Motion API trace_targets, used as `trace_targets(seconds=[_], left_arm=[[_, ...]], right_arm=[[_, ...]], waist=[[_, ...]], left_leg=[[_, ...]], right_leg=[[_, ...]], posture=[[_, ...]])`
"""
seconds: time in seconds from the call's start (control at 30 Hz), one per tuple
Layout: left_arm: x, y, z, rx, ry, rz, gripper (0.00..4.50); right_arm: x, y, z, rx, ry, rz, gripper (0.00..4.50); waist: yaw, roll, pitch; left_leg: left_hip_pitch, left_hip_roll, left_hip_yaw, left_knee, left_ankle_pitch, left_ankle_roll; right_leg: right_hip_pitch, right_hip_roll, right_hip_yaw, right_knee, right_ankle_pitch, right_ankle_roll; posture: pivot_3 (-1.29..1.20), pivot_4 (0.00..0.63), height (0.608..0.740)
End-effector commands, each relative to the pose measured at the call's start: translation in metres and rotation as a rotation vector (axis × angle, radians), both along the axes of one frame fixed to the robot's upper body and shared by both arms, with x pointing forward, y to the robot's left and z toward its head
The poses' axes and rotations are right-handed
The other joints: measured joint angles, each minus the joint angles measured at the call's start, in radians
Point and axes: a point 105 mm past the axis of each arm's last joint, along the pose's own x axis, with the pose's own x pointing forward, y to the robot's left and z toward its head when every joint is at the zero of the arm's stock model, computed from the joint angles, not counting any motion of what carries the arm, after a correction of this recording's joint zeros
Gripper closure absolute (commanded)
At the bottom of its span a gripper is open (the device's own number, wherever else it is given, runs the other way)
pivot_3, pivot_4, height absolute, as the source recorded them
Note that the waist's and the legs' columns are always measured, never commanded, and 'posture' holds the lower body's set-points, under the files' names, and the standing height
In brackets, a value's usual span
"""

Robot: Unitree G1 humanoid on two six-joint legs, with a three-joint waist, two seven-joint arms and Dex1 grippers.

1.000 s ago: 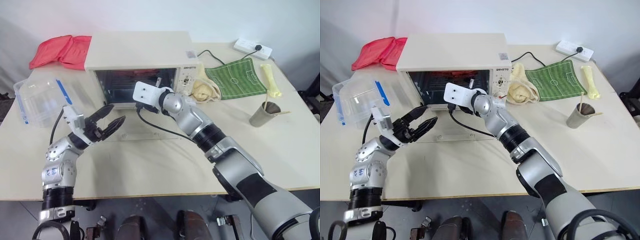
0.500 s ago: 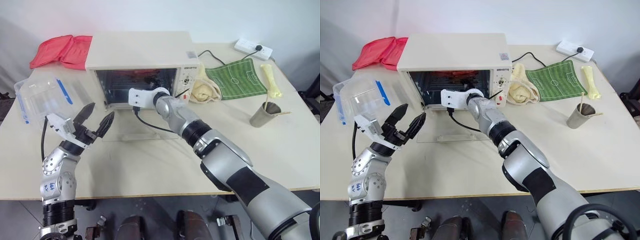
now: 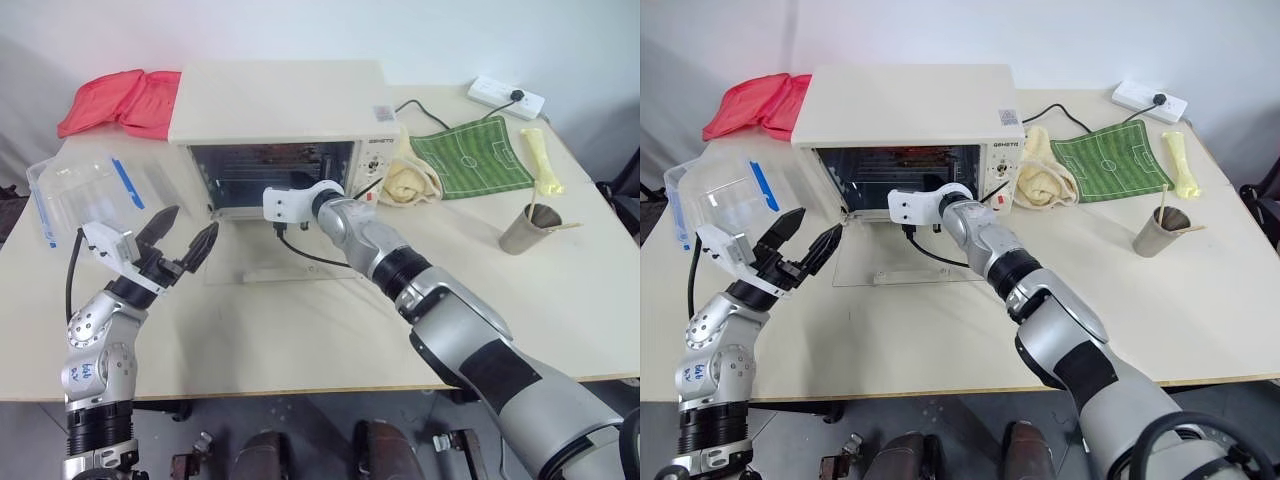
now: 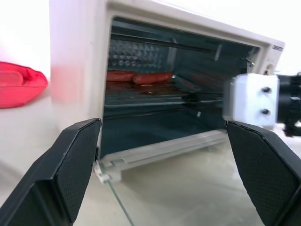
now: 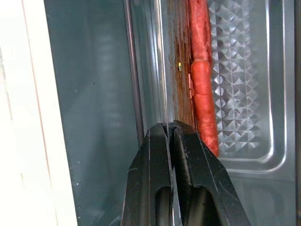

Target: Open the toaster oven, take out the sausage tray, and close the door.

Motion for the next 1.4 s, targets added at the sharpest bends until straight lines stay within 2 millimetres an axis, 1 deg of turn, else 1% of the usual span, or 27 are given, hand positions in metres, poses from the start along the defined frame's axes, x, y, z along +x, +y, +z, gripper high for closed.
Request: trace_targets(seconds=[0.03,0.17,0.27,0.37,0.53,0.67,0.97,1.2,1.4], left_arm=[[0.001,0.003,0.009,0.018,-0.026,0.004,0.0],[0.006,-0.003,0.009,0.026,-0.017,-0.028,0.0],[0.009,-0.008,0.01,0.018,-0.01,-0.059,0.0],[0.014,-0.013,0.017,0.032,-0.027,-0.103,0.0],[0.027,-0.01,0.029,0.056,-0.058,-0.106,0.0],[0.034,-0.008,0.038,0.067,-0.086,-0.114,0.0],[0.049,-0.003,0.052,0.086,-0.116,-0.119,0.0],[0.057,-0.004,0.053,0.094,-0.119,-0.115,0.0],[0.063,-0.003,0.052,0.101,-0.114,-0.104,0.0]], right_arm=[[-0.014,0.017,0.019,0.035,-0.047,0.085,4.47],[-0.022,0.022,0.021,0.035,-0.041,0.122,4.47],[-0.024,0.023,0.021,0.035,-0.038,0.125,4.47],[-0.023,0.023,0.023,0.035,-0.039,0.127,4.47],[-0.022,0.024,0.025,0.03,-0.047,0.134,4.47],[-0.022,0.024,0.022,0.025,-0.044,0.139,4.47],[-0.026,0.021,0.017,0.016,-0.038,0.159,4.47],[-0.035,0.017,0.016,0.006,-0.034,0.173,4.47],[-0.049,0.01,0.014,-0.013,-0.028,0.186,4.47]], waist=[[0.0,0.0,0.0],[-0.005,0.0,0.0],[-0.012,0.0,0.0],[-0.013,0.0,0.0],[-0.015,0.0,0.0],[-0.016,0.0,0.0],[-0.016,0.0,0.0],[-0.016,0.0,0.0],[-0.013,0.0,0.0]], left_leg=[[0.0,0.0,0.0,0.0,0.0,0.0],[0.0,0.0,0.0,-0.001,0.0,0.0],[0.0,0.0,0.0,-0.001,0.0,0.0],[0.0,0.0,0.0,-0.002,0.0,0.0],[0.0,0.0,0.0,-0.002,0.0,-0.001],[0.001,0.0,0.0,-0.004,0.0,-0.001],[0.0,0.0,0.0,-0.004,0.001,-0.001],[0.0,0.0,0.0,-0.003,0.001,-0.001],[0.0,0.0,0.0,-0.002,0.001,-0.001]], right_leg=[[0.0,0.0,0.0,0.0,0.0,0.0],[0.0,0.0,0.0,0.0,0.0,0.0],[0.0,0.0,0.0,0.0,0.0,0.0],[0.0,0.001,0.0,0.0,0.0,0.0],[0.0,0.001,0.0,0.0,0.0,0.0],[-0.001,0.001,-0.001,0.0,0.0,0.0],[-0.001,0.001,-0.001,0.0,0.0,0.0],[-0.001,0.001,-0.001,0.0,0.0,0.0],[-0.001,0.001,0.0,0.0,0.0,0.0]], posture=[[0.0,0.15,0.74],[0.0,0.15,0.74],[0.0,0.15,0.74],[0.0,0.15,0.74],[0.0,0.15,0.74],[0.0,0.15,0.74],[0.0,0.15,0.74],[0.0,0.15,0.74],[0.0,0.15,0.74]])
